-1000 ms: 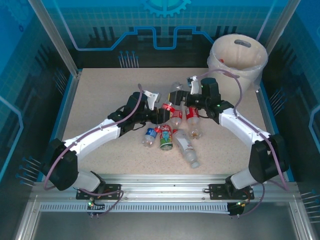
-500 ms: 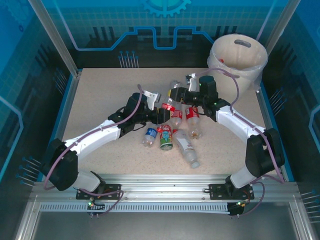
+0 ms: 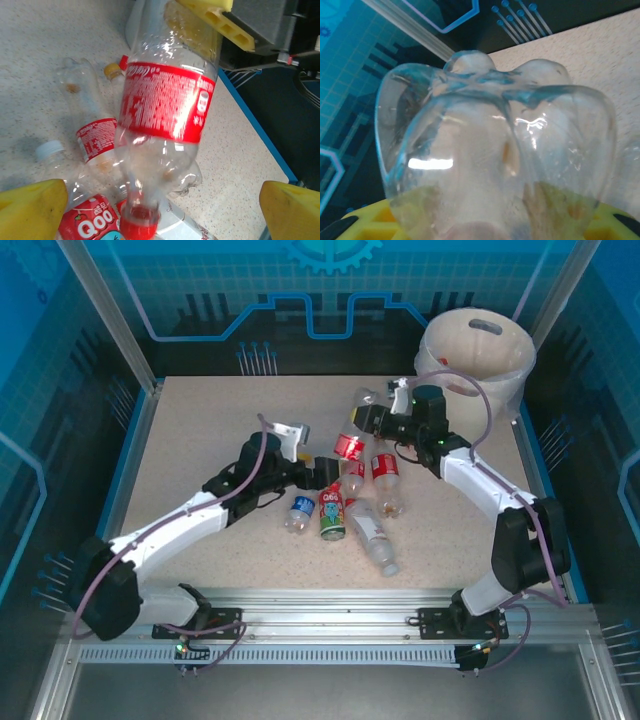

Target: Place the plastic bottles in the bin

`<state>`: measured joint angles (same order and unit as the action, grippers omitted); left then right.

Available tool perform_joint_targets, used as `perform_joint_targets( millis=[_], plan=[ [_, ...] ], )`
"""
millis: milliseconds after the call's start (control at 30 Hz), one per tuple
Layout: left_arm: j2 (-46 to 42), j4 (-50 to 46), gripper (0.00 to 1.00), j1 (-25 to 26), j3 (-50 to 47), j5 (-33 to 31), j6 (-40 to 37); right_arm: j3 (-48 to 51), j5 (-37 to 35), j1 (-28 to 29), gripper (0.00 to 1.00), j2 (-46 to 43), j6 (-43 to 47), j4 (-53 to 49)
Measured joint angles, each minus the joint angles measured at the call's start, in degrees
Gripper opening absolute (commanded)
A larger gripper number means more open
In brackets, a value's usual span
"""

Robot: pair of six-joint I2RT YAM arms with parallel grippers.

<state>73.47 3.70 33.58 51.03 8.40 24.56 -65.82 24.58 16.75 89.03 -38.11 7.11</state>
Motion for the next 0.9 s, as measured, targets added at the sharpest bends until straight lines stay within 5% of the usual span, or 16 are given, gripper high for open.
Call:
perform_joint_targets(
  millis=[500,900],
  plan=[
    [-5.86,-10.88,0.97,-2.27,-6.75,-6.71,1.53,-18.29,-32.06,-0.44,0.35,-10.91,35.5,-7.17],
    [-9.07,-10.91,0.95,-2.36,-7.91,-7.17,3.72,-28.63,-48.13,-3.19,0.32,-6.03,59.78,-1.2]
  ],
)
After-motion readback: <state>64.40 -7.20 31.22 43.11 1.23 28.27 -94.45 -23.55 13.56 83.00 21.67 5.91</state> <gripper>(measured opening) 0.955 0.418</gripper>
